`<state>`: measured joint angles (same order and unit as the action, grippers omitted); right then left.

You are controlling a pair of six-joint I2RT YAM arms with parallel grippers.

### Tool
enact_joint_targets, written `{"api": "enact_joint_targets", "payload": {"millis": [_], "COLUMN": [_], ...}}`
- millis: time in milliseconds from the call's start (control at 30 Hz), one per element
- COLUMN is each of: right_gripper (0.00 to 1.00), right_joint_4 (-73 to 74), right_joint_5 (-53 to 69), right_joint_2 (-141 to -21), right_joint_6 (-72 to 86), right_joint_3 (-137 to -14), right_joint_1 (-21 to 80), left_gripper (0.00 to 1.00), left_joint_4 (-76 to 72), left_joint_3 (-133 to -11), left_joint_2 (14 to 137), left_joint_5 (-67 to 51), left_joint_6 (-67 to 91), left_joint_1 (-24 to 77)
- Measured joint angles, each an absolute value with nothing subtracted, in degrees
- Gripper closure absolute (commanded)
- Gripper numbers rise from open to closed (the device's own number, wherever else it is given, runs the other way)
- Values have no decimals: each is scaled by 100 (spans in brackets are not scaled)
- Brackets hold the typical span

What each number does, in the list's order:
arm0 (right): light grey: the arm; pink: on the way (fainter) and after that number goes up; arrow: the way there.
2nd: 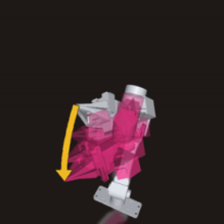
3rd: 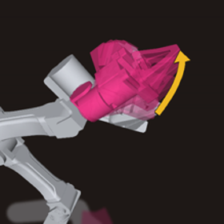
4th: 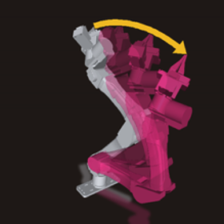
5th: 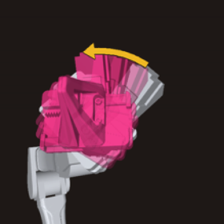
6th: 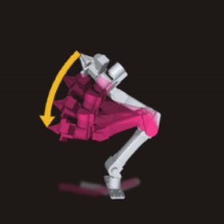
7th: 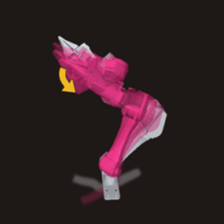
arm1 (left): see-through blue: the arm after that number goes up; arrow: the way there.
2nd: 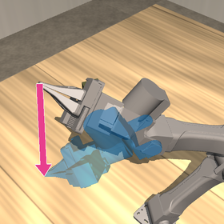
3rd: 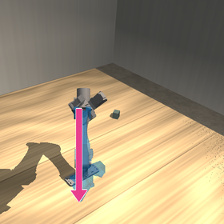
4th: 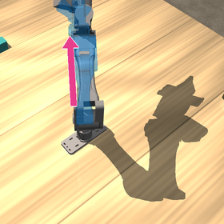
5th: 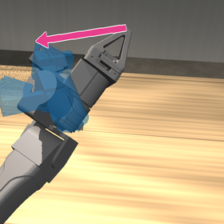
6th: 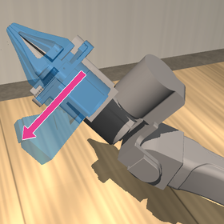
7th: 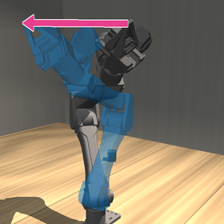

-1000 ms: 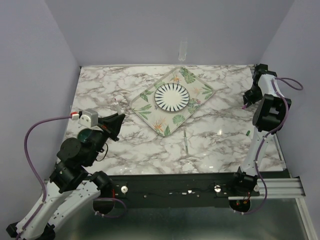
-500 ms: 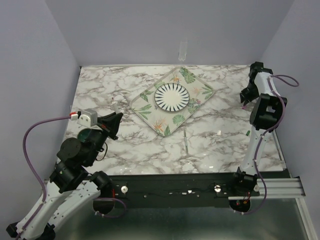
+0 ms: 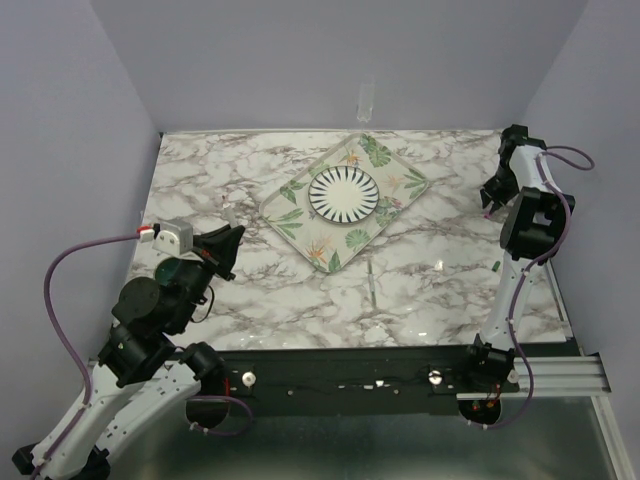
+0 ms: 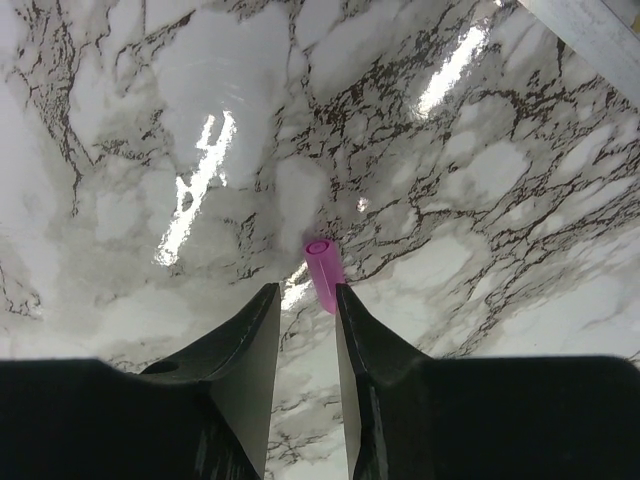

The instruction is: Insert the pens into the pen caps

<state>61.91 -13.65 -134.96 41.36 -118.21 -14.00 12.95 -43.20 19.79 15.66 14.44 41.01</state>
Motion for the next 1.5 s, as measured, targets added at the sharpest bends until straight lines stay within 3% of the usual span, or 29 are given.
{"api": "enact_joint_targets", "payload": {"millis": [600,667,767,1000,1500], "right_gripper": [75,77,81,99,99], "right_joint_4": [6014,5540,4928,3885,3433], "right_joint_5": [-1612,-1691,-1739,-1664,-1221], "right_joint_2": [-13568,-13362,-12936,-12599,-12599], "right_joint_6": [2939,2421,1345,-362,-1962], "right_joint_3": [-12178,-11745,-10993,-10571,-10289], "right_joint_1": [-1400,-1400,-1398,-1400,-1398], "left_gripper": [100,100,100,100,100], "left_joint_4": [1295,1295,1295,1293,1295], "left_joint_3": [-4320,-4320,-4316,-4276,-4224], "left_joint_2": [1990,2010,2062,2241,2285], "left_joint_5": [1610,1610,1603,1470,1435], "left_joint_6": [1437,1437,1439,1485,1507], "left_joint_1": [4108,4134,4167,4176,4176]}}
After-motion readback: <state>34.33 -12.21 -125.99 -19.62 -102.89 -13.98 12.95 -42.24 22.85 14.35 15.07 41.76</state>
